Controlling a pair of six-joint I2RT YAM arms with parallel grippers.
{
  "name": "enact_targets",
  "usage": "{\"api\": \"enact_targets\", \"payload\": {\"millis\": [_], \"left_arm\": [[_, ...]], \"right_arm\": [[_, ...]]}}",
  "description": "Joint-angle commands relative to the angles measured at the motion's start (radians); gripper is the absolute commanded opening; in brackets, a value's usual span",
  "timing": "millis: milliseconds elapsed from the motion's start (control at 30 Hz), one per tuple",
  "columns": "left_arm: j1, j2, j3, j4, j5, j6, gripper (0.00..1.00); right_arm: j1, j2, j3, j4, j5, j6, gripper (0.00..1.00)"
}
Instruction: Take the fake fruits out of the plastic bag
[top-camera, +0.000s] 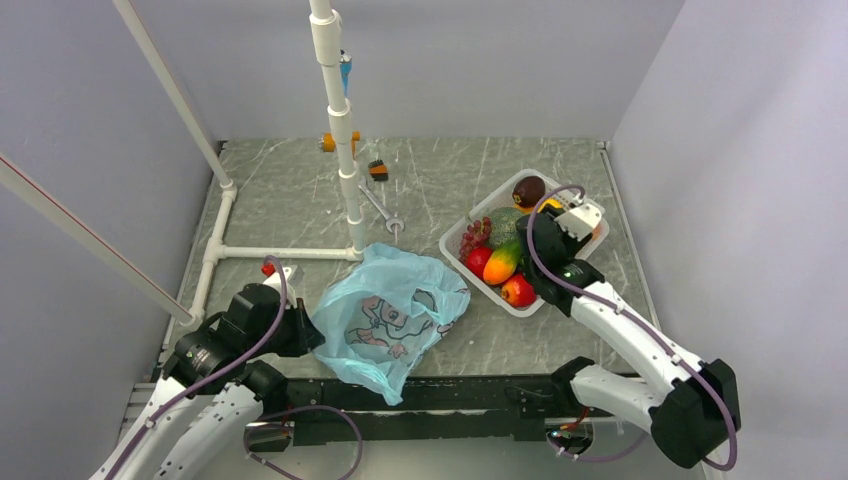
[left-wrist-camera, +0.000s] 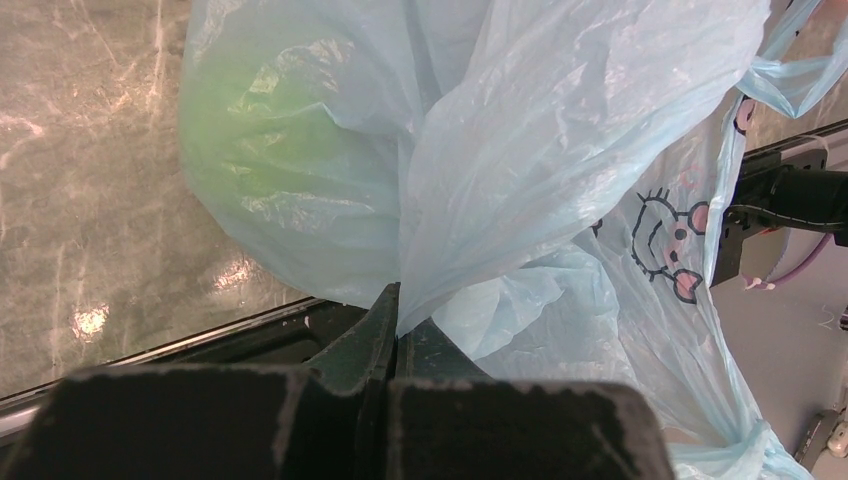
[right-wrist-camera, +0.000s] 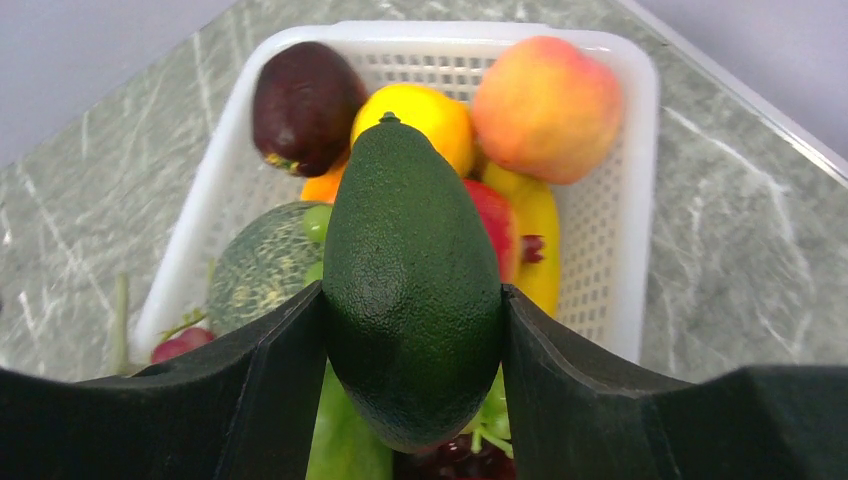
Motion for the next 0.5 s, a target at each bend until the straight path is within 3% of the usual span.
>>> {"api": "enact_targets", "payload": {"millis": [0, 200, 467], "left_arm": [[0.003, -0.009, -0.002, 0.033, 0.014, 0.009, 0.00], [0.004, -0.004, -0.002, 0.033, 0.014, 0.011, 0.00], [0.004, 0.001, -0.002, 0.032, 0.015, 0.010, 0.00]], "right_arm": [[-0.004, 0.031, 0.108, 0.135, -0.096, -0.104, 0.08], [-0.032, 0.160, 0.188, 0.204, -0.182, -0.160, 0.26], [-0.117, 0.366, 0.330, 0.189, -0.328, -0.162, 0.29]]}}
